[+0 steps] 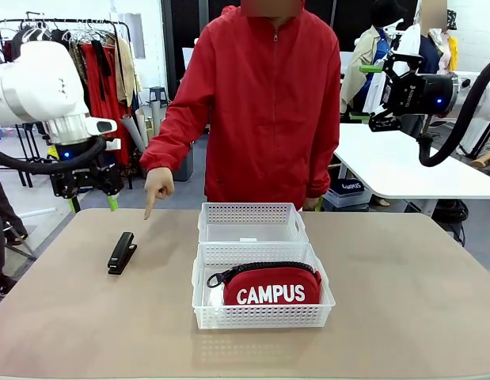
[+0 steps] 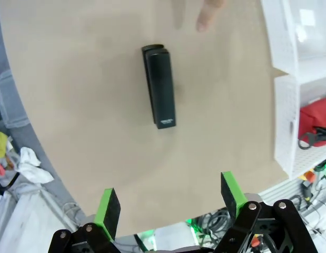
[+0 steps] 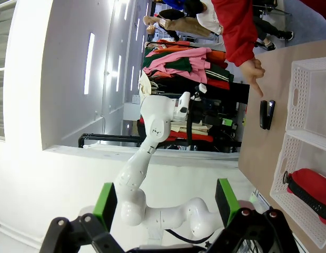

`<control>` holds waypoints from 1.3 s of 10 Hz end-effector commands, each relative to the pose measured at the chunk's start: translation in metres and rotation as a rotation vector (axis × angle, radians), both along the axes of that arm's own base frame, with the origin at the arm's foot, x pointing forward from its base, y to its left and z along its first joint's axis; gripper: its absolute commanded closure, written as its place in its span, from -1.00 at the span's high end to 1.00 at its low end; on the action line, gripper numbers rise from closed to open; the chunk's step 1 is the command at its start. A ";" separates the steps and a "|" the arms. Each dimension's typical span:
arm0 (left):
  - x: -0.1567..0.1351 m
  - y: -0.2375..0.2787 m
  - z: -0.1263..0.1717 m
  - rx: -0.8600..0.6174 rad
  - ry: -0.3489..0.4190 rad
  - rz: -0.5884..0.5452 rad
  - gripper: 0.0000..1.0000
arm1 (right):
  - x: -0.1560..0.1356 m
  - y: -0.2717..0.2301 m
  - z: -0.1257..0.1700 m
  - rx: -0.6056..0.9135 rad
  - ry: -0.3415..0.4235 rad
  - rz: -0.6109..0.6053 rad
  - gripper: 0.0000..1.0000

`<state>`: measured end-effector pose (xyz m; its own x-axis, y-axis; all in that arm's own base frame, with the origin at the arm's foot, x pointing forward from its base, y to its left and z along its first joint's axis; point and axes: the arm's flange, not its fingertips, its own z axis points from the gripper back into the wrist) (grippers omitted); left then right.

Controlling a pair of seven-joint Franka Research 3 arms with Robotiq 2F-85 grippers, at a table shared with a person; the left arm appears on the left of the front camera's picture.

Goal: Distribute items into two baskets.
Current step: Pick up the Stapler that the person points to.

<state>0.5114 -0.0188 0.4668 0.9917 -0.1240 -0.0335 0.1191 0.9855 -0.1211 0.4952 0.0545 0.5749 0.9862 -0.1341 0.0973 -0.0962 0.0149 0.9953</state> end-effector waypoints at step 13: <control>0.024 -0.021 -0.049 0.071 -0.174 0.030 1.00 | -0.001 0.001 0.003 -0.002 -0.006 -0.004 1.00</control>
